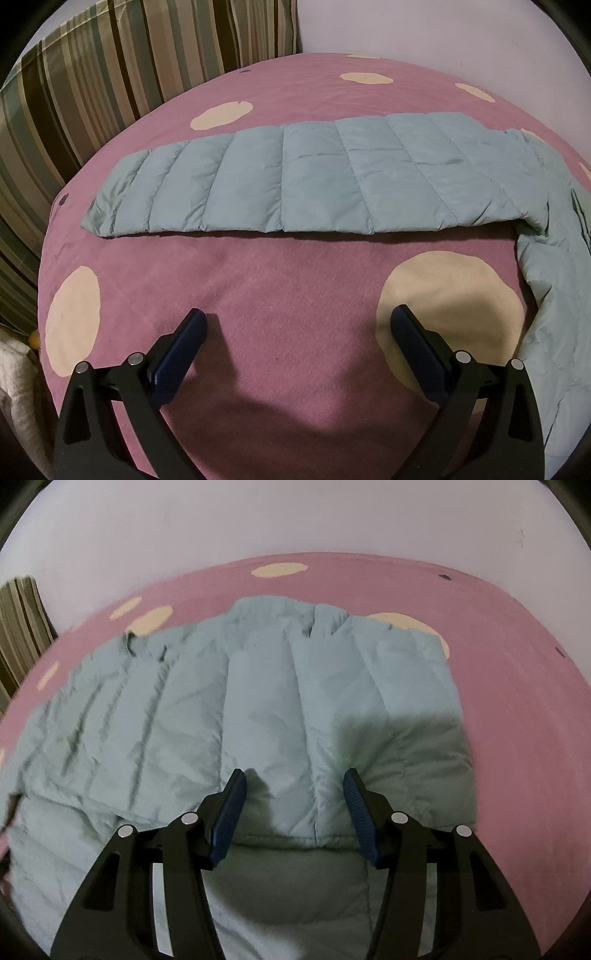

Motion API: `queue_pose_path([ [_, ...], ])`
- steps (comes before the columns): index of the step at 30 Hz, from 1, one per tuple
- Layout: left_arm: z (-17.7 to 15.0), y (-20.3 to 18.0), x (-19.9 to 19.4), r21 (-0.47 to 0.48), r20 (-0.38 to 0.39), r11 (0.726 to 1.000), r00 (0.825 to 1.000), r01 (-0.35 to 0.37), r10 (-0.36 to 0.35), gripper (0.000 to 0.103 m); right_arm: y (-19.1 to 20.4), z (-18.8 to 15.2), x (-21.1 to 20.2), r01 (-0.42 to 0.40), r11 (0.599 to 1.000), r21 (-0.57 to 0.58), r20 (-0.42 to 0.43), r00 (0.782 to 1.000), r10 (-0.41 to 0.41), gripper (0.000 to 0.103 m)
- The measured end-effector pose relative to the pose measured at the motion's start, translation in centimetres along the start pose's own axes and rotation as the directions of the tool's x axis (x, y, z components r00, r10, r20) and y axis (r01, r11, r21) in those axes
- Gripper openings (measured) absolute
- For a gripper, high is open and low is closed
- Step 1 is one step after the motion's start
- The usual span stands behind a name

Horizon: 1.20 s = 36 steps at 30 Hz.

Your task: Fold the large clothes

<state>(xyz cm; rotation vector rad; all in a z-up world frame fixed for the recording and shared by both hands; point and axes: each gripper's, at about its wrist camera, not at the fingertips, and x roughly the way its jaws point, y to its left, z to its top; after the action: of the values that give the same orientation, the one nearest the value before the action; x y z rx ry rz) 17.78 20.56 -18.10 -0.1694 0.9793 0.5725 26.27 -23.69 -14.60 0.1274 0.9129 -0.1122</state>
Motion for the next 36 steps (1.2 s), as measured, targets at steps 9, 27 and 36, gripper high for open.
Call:
queue_pose_path([
  [9, -0.1, 0.2, 0.1, -0.036, -0.013, 0.999, 0.999, 0.034, -0.034, 0.099, 0.7, -1.2, 1.5, 0.041, 0.999, -0.027, -0.003, 0.999, -0.042, 0.057],
  [27, 1.5, 12.2, -0.9, -0.224, 0.067, 0.969, 0.994, 0.103, -0.090, 0.097, 0.5, -1.3, 1.4, 0.034, 0.999, -0.023, 0.011, 0.999, -0.034, 0.058],
  [36, 3.7, 20.7, 3.0, -0.405, 0.068, 0.898, 0.985, 0.170, -0.155, 0.075, 0.5, -1.2, 1.4, 0.039, 0.999, -0.029, 0.010, 0.999, -0.038, 0.059],
])
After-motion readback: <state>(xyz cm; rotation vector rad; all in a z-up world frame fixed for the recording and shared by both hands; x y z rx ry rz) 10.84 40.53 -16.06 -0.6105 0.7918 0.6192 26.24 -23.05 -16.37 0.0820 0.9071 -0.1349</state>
